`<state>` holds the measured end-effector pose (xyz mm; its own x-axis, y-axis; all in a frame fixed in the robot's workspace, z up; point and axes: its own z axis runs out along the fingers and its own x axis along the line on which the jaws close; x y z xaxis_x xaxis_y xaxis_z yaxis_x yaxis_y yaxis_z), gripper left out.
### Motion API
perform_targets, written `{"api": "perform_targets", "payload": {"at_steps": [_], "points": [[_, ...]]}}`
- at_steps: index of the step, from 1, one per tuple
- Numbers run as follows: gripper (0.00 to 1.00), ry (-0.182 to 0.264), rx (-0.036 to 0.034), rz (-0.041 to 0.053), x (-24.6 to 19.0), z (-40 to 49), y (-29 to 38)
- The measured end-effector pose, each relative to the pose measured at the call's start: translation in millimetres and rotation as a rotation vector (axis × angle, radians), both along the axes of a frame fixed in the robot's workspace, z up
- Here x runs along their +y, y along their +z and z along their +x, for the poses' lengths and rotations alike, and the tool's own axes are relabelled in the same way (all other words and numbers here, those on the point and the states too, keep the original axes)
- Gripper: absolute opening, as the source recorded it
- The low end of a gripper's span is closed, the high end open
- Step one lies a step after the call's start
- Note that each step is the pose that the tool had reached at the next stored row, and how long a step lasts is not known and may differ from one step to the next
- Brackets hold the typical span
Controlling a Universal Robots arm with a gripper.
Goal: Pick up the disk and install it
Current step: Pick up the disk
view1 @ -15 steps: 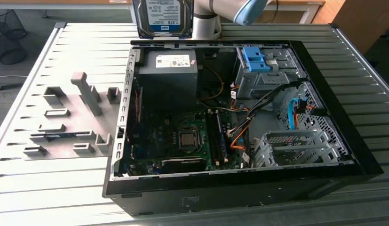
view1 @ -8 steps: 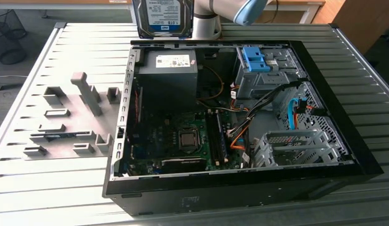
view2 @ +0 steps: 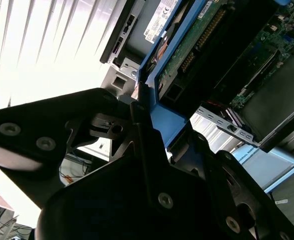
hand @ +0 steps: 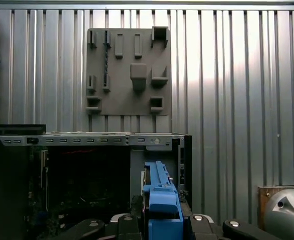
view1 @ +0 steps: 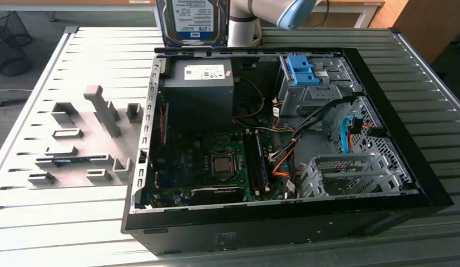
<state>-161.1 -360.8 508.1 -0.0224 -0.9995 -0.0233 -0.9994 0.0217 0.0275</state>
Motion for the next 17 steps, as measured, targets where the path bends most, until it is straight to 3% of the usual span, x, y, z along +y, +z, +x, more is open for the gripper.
{"api": "perform_targets", "payload": {"at_steps": [6, 11, 17], "points": [[0.36, 0.0, -0.0001, 0.0, -11.1, 0.0, 0.0], [0.36, 0.0, 0.0, -0.0001, -12.0, 1.3, 0.0], [0.36, 0.0, 0.0, -0.0001, -12.0, 12.2, 0.0]]}}
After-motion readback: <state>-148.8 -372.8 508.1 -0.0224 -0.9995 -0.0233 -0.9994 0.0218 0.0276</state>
